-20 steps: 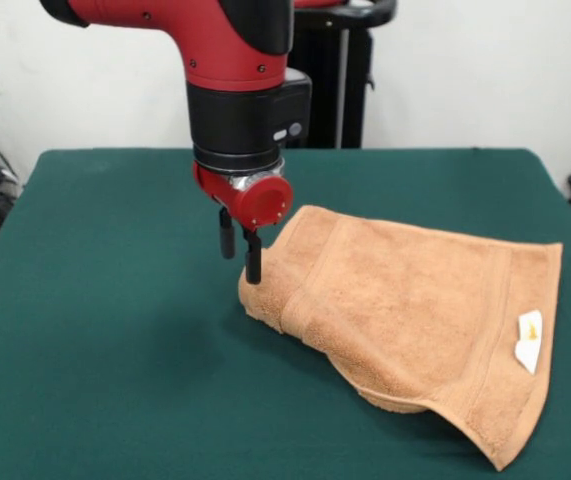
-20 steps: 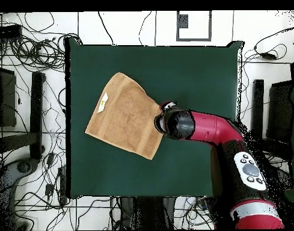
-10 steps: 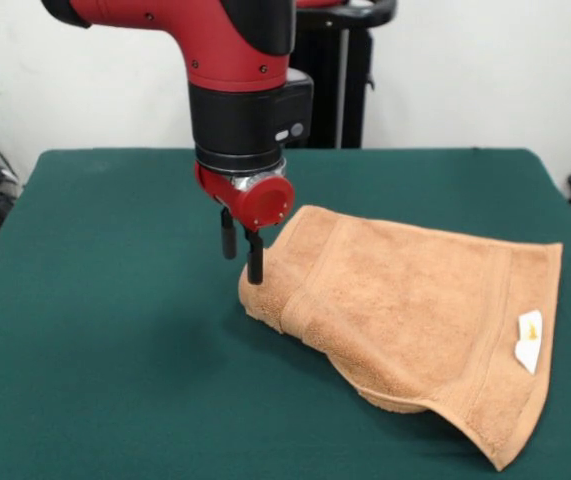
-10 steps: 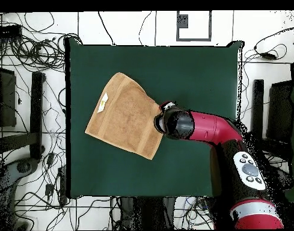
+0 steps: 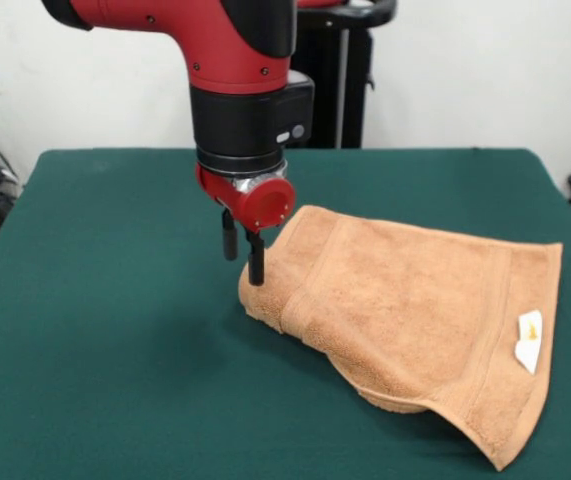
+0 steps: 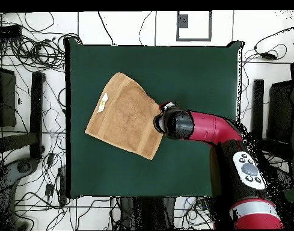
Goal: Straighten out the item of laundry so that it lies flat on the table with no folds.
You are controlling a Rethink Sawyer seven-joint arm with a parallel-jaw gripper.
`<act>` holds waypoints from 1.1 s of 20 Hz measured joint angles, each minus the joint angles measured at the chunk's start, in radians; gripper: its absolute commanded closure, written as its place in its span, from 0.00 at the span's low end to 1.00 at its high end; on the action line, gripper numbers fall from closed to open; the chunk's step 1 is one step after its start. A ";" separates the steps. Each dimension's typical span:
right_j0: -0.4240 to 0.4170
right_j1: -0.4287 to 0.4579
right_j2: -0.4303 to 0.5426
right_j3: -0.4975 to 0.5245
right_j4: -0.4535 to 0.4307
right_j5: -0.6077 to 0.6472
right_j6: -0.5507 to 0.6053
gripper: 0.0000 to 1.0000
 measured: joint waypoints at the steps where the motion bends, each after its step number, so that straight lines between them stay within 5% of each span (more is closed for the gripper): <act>1: 0.000 0.001 0.000 0.000 0.000 -0.004 0.000 0.00; 22: 0.002 0.019 0.000 0.000 -0.017 -0.037 0.000 0.00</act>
